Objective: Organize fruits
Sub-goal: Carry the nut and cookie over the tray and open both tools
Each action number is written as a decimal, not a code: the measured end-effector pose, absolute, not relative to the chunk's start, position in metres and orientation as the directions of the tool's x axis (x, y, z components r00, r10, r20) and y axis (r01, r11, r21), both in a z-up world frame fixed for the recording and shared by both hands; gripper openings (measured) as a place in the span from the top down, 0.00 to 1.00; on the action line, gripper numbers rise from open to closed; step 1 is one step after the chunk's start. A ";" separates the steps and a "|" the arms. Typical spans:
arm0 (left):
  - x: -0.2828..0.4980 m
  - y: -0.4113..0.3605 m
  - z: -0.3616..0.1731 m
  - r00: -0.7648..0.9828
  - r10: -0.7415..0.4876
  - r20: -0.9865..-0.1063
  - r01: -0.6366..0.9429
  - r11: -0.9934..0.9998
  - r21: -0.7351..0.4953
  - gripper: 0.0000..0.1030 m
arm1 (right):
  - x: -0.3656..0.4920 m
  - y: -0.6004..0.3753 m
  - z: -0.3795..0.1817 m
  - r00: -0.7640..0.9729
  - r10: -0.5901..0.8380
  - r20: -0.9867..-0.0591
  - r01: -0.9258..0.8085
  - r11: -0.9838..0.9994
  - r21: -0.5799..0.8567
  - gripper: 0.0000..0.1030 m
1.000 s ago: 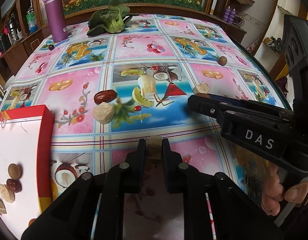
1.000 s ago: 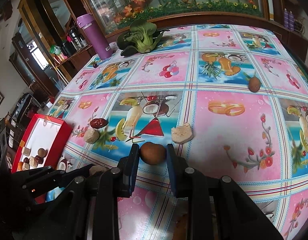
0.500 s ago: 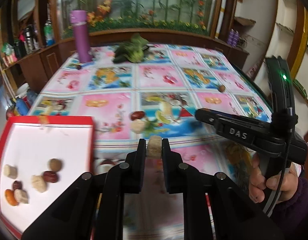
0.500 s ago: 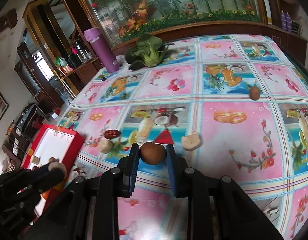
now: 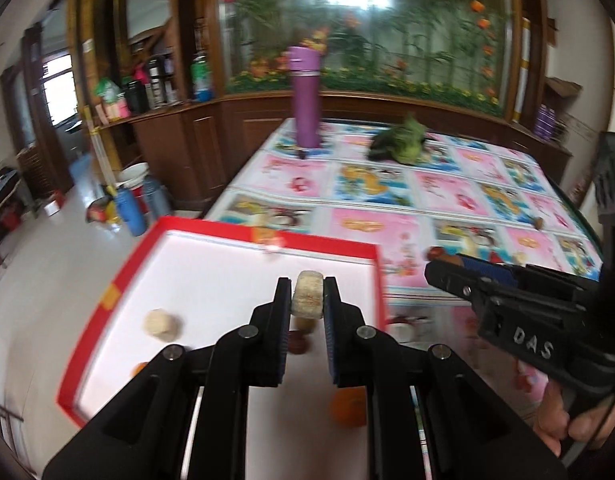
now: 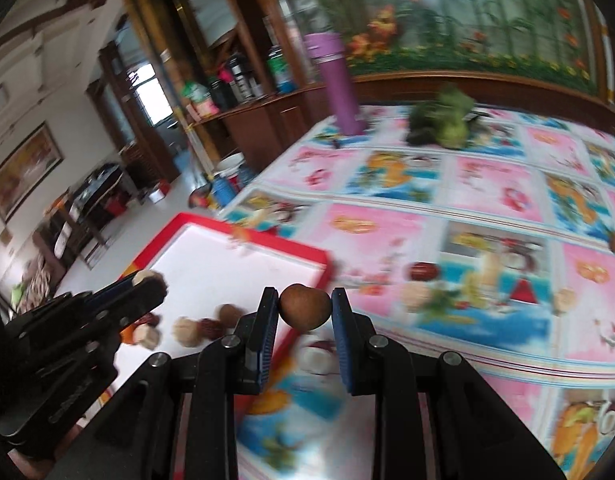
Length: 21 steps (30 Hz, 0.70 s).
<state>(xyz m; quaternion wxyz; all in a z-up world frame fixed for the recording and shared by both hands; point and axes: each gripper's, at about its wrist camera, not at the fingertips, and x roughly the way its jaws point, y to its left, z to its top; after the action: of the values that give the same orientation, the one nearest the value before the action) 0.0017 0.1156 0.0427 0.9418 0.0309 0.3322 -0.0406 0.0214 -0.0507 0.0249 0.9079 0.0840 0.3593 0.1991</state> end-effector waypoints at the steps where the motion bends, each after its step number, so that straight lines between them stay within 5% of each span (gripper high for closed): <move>1: 0.002 0.123 0.041 0.779 -0.040 -0.626 0.079 0.996 0.035 0.83 | 0.021 -0.043 0.024 0.656 0.429 -0.621 -0.314 0.903 0.292 0.75; 21: 0.009 0.177 0.006 0.736 0.063 -0.674 -0.041 0.998 0.049 0.83 | 0.016 0.028 -0.008 0.560 0.418 -0.715 -0.381 0.897 0.226 0.75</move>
<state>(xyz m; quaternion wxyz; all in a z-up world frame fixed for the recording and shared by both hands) 0.0086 0.1768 0.0057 0.9315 0.0152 0.3624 0.0280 0.0164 0.0281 -0.0079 0.8829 0.0228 0.4108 0.2261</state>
